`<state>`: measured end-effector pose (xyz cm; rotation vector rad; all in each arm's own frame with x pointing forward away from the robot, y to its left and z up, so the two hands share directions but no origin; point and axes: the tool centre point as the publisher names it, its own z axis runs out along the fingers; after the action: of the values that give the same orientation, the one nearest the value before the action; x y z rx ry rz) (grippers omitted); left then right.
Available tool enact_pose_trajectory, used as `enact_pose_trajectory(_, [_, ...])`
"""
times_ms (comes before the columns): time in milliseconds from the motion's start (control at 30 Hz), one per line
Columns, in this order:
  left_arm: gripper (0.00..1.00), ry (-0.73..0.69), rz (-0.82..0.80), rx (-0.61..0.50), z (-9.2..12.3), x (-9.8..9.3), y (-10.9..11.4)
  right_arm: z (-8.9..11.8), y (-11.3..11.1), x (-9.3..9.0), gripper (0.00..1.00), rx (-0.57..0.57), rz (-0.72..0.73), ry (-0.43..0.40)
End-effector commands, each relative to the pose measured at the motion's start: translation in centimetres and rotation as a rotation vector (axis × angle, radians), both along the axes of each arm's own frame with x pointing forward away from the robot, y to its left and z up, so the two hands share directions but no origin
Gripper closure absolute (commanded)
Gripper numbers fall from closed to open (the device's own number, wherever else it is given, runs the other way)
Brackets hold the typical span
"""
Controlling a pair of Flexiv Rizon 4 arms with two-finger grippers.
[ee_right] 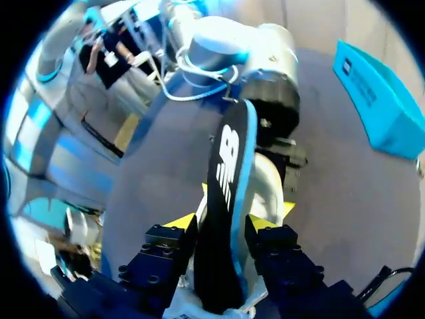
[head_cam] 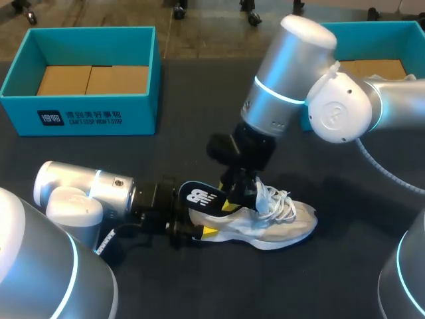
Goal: Take the shoe out of the shoebox, open the shoe tongue, remove and reinsert the insole, then place the shoe into the shoebox
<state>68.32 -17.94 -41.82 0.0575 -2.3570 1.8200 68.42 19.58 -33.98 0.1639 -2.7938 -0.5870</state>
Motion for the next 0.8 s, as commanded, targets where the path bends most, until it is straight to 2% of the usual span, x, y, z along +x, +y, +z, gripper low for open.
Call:
enact_pose_trajectory(33, [1.00, 0.000, 0.001, 0.002, 0.04, 0.00, -0.10, -0.15, 1.10, 0.40, 0.46, -0.064, -0.007, 0.022])
enact_pose_trajectory(167, [1.00, 0.000, 0.001, 0.002, 0.04, 0.00, -0.10, -0.57, 1.31, 0.46, 0.51, -0.093, -0.031, 0.049])
enact_pose_trajectory(200, [1.00, 0.000, 0.001, 0.002, 0.04, 0.00, -0.10, -0.77, 1.28, 0.55, 0.49, -0.081, -0.046, 0.060])
enact_pose_trajectory(267, [1.00, 0.000, 0.001, 0.002, 0.04, 0.00, -0.10, -0.90, 1.21, 0.61, 0.38, -0.085, -0.075, 0.065])
enact_pose_trajectory(367, [1.00, 0.000, 0.001, 0.002, 0.04, 0.00, -0.10, -0.92, 1.14, 0.60, 0.33, -0.089, -0.094, 0.059])
enact_pose_trajectory(433, [1.00, 0.000, 0.001, 0.002, 0.04, 0.00, -0.10, -0.92, 1.14, 0.60, 0.34, -0.089, -0.094, 0.059])
enact_pose_trajectory(500, [1.00, 0.000, 0.001, 0.002, 0.04, 0.00, -0.10, -0.92, 1.14, 0.60, 0.51, -0.089, -0.094, 0.059])
enact_pose_trajectory(533, [1.00, 0.000, 0.001, 0.002, 0.04, 0.00, -0.10, -0.92, 1.14, 0.60, 0.50, -0.089, -0.094, 0.059])
enact_pose_trajectory(600, [1.00, 0.000, 0.001, 0.002, 0.04, 0.00, -0.10, -0.92, 1.14, 0.60, 0.41, -0.089, -0.094, 0.059])
enact_pose_trajectory(733, [1.00, 0.000, 0.001, 0.002, 0.04, 0.00, -0.10, -0.92, 1.14, 0.60, 0.51, -0.089, -0.094, 0.059])
enact_pose_trajectory(800, [1.00, 0.000, 0.001, 0.002, 0.04, 0.00, -0.10, -0.92, 1.14, 0.60, 0.47, -0.089, -0.094, 0.059])
